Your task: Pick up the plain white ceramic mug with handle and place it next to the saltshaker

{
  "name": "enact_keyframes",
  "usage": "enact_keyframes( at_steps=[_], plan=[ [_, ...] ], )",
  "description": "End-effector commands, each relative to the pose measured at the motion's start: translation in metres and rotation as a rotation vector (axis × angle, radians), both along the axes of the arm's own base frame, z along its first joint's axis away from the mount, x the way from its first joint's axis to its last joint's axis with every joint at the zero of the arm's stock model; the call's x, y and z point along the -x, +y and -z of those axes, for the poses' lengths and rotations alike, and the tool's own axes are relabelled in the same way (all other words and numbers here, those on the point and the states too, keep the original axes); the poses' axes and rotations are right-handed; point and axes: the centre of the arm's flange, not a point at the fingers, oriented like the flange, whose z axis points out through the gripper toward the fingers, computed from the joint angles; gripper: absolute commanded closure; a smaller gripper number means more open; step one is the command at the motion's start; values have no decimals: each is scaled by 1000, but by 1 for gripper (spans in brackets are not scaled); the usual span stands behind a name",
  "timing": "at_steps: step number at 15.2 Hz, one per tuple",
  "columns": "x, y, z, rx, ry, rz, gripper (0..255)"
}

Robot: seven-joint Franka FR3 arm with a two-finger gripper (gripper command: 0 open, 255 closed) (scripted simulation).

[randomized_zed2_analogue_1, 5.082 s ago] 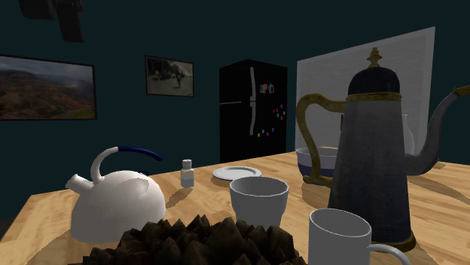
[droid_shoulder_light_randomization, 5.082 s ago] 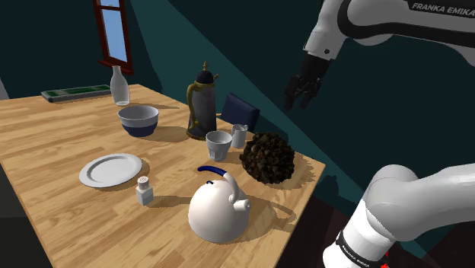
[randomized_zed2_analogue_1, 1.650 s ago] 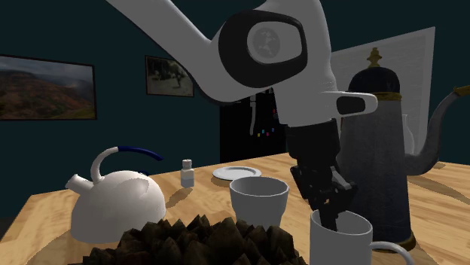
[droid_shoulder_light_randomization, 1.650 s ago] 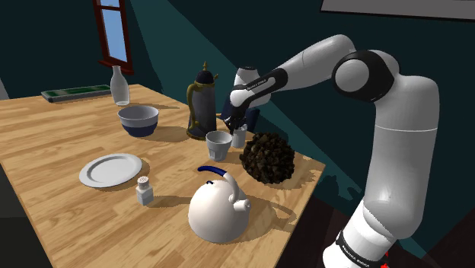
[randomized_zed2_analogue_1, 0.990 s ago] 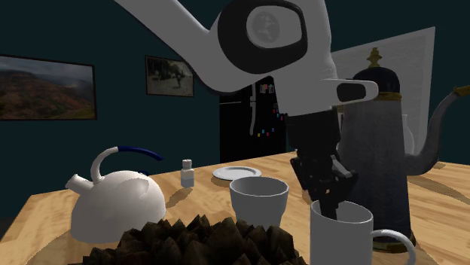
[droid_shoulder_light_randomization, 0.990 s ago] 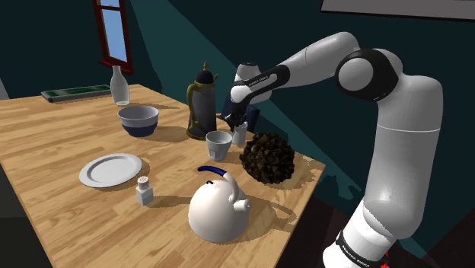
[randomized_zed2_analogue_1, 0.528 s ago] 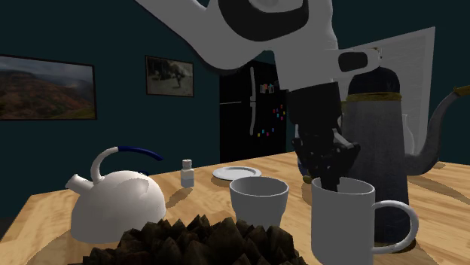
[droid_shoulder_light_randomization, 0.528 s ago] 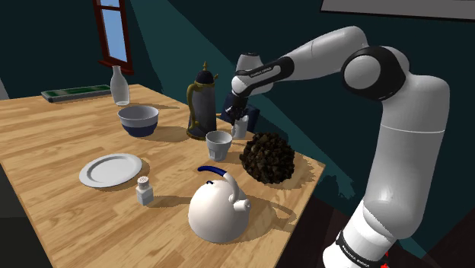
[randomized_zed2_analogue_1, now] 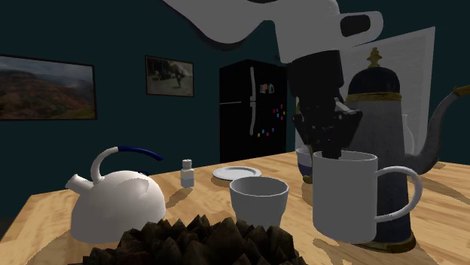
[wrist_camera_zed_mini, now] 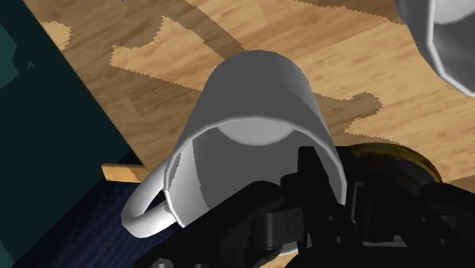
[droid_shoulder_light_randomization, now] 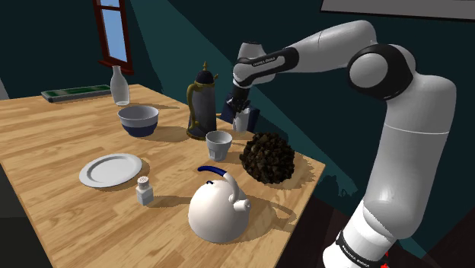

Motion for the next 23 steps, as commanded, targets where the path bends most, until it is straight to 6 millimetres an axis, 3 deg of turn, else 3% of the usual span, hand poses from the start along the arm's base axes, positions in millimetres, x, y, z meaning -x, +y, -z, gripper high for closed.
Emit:
enact_keyframes(
  at_steps=[1, 15, 23],
  plan=[
    [-1, 1, -11, 0, 0, 0, 255],
    [-1, 1, -80, 0, 0, 0, 255],
    [20, 105, -80, 0, 0, 0, 255]
  ],
)
